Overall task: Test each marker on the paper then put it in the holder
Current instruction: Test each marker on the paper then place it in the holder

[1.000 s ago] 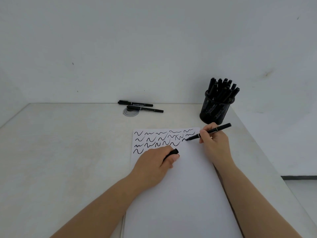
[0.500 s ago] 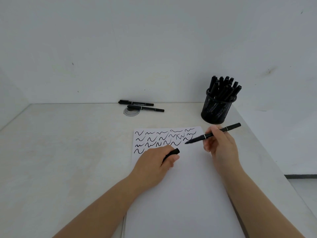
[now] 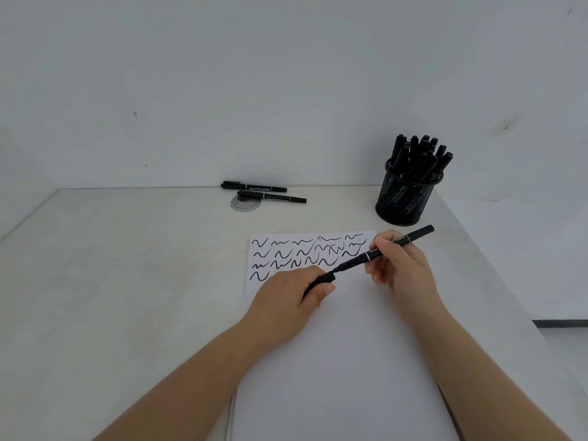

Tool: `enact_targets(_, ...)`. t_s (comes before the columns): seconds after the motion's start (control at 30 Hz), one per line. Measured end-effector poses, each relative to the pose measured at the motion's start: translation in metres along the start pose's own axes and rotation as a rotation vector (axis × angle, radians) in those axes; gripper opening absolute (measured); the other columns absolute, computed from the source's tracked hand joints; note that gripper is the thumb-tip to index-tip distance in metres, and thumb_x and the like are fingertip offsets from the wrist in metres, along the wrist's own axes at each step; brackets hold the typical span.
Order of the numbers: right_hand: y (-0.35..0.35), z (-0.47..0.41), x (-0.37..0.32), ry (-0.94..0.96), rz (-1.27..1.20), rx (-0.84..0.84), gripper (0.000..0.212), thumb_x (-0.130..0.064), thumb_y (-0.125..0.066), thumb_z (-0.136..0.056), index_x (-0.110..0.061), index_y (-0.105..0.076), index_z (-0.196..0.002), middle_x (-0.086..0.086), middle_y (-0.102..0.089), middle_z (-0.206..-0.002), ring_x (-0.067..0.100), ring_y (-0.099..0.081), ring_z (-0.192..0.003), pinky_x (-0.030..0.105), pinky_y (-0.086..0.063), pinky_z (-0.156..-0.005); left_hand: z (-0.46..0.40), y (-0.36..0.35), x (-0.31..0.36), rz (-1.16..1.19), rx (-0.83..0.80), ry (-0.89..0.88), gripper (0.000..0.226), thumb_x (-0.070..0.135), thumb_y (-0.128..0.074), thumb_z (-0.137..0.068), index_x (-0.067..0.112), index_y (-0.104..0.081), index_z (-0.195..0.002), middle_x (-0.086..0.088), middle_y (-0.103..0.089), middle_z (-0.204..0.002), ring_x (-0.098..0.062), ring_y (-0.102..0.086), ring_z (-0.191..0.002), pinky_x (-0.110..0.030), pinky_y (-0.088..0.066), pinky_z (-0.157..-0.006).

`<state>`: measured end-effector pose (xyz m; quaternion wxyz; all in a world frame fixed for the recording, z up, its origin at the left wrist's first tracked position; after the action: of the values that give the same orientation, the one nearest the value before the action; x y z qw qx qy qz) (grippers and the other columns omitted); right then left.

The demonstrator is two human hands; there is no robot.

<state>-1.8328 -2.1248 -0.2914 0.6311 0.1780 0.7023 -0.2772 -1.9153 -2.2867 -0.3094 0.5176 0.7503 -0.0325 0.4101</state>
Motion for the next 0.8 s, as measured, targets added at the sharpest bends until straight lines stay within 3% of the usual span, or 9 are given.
enact_targets(0.17, 0.0, 0.001, -0.001, -0.007, 0.003, -0.005, 0.02, -0.009, -0.047, -0.089, -0.012, -0.048, -0.069, 0.001, -0.056, -0.046, 0.011, -0.043, -0.042, 0.017, -0.033, -0.04, 0.0, 0.001, 0.0, 0.029, 0.009, 0.016, 0.022, 0.043, -0.042, -0.093, 0.025, -0.053, -0.085, 0.007, -0.053, -0.065, -0.009, -0.045, -0.059, -0.03, -0.04, -0.058)
enact_targets(0.33, -0.001, 0.002, -0.001, 0.004, 0.005, -0.069, 0.023, -0.005, -0.044, -0.092, -0.011, -0.047, -0.07, 0.002, -0.057, -0.048, 0.013, -0.043, -0.042, 0.019, -0.034, -0.041, -0.001, 0.0, 0.0, -0.001, 0.0, 0.02, 0.023, 0.044, -0.041, -0.093, 0.026, -0.052, -0.085, 0.01, -0.046, -0.059, -0.005, -0.042, -0.055, -0.025, -0.033, -0.053)
enact_targets(0.6, -0.003, 0.003, -0.002, 0.0, 0.034, -0.082, 0.022, -0.005, -0.044, -0.092, -0.01, -0.048, -0.071, 0.002, -0.058, -0.048, 0.016, -0.045, -0.045, 0.02, -0.034, -0.043, 0.0, 0.001, 0.0, 0.004, -0.03, 0.007, 0.026, 0.045, -0.04, -0.094, 0.024, -0.054, -0.088, 0.01, -0.047, -0.06, -0.007, -0.042, -0.056, -0.03, -0.037, -0.056)
enact_targets(0.8, -0.014, 0.012, -0.002, 0.023, 0.202, -0.21, 0.023, -0.005, -0.049, -0.091, -0.013, -0.051, -0.07, 0.001, -0.06, -0.051, 0.01, -0.047, -0.044, 0.018, -0.036, -0.045, 0.001, 0.002, 0.001, -0.022, -0.028, 0.006, 0.026, 0.042, -0.038, -0.095, 0.026, -0.057, -0.09, 0.008, -0.049, -0.063, -0.006, -0.044, -0.057, -0.026, -0.035, -0.057)
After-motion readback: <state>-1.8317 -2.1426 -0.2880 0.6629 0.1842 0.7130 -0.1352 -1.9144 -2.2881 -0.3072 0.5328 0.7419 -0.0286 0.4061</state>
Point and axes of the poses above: each hand's wrist, its own z-axis away from the middle knuckle, its own y-axis out of the back of the hand, x = y × z, the point moved 1 cm from there along -z, towards the middle knuckle
